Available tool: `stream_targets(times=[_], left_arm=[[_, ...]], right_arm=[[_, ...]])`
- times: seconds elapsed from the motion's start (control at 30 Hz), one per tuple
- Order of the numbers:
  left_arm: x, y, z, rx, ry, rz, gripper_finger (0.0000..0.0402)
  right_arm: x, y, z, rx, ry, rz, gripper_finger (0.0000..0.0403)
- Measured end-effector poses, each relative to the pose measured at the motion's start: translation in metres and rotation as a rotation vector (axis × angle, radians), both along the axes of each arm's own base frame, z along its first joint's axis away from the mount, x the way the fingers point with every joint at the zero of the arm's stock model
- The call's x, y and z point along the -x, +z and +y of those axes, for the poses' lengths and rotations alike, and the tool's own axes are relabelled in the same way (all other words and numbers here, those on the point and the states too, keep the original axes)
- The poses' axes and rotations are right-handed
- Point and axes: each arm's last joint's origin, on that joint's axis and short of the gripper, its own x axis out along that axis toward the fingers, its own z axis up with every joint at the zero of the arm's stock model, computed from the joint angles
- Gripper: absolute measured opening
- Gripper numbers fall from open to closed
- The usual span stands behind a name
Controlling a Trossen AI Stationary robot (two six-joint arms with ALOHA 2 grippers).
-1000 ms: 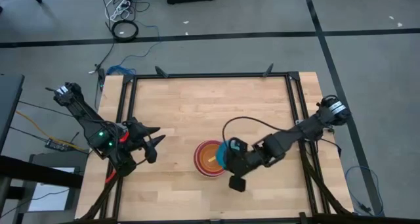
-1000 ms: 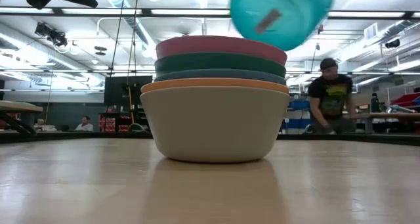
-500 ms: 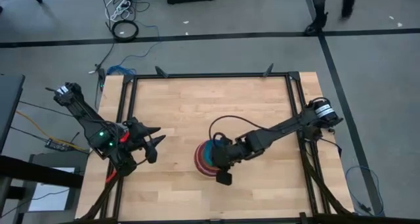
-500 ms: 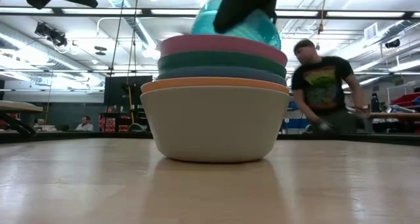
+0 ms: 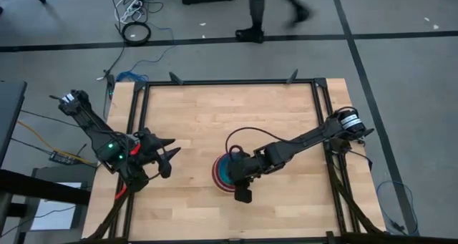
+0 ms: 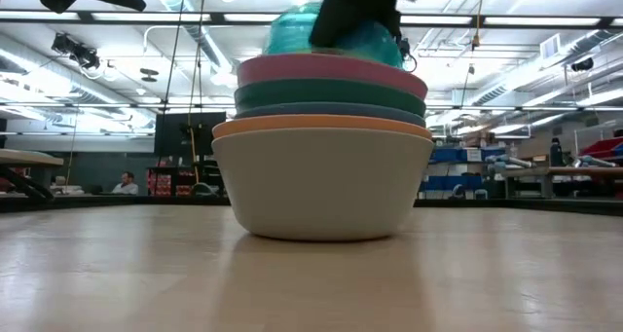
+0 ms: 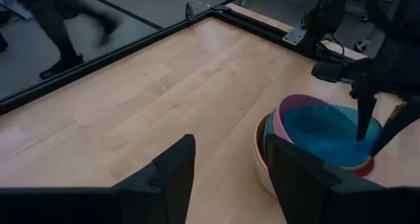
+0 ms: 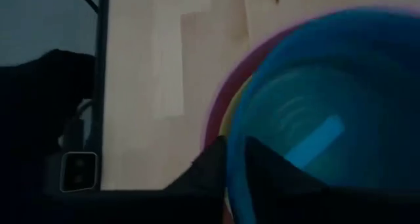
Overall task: Nest bowls inside each other
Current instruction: Stack the light blue bowl on top of the yellow bowl, then return to Home Position
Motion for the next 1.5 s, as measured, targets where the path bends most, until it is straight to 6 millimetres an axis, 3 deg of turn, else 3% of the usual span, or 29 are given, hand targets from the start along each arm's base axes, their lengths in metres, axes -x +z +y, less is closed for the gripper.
stream_targets(times=[0.23,0.4,0.6,0.67,0.77,0.9,1.03,1.13,1.3,1.5], left_arm=[[-0.001,0.001,-0.001,0.009,-0.003,-0.010,0.0191],[-0.005,0.002,-0.005,0.017,-0.017,-0.030,0.0191],[-0.018,0.000,-0.018,-0.038,-0.069,-0.030,0.0191],[-0.019,0.001,-0.018,-0.074,-0.062,-0.036,0.0191],[-0.012,0.012,-0.014,-0.131,-0.050,-0.049,0.0191],[0.010,0.041,-0.005,-0.178,-0.055,-0.098,0.0191],[0.037,0.067,0.002,-0.202,-0.114,-0.176,0.0191],[0.052,0.078,0.006,-0.247,-0.171,-0.212,0.0191],[0.071,0.082,0.015,-0.314,-0.231,-0.248,0.0191],[0.083,0.083,0.026,-0.365,-0.248,-0.292,0.0191]], right_arm=[[-0.001,0.012,0.000,-0.014,-0.018,-0.012,0.0155],[0.001,0.032,0.011,0.012,-0.023,-0.052,0.0170],[0.016,0.046,0.005,0.309,-0.081,0.040,0.0132],[0.021,0.054,-0.002,0.403,-0.087,0.087,0.0095],[0.032,0.080,-0.004,0.536,-0.096,0.012,0.0021],[0.068,0.131,-0.006,0.629,-0.153,-0.156,0.0004],[0.127,0.178,-0.021,0.642,-0.237,-0.285,0.0001],[0.174,0.196,-0.026,0.603,-0.233,-0.386,0.0000],[0.244,0.190,-0.040,0.560,-0.246,-0.515,0.0000],[0.294,0.143,-0.060,0.500,-0.263,-0.611,0.0000]])
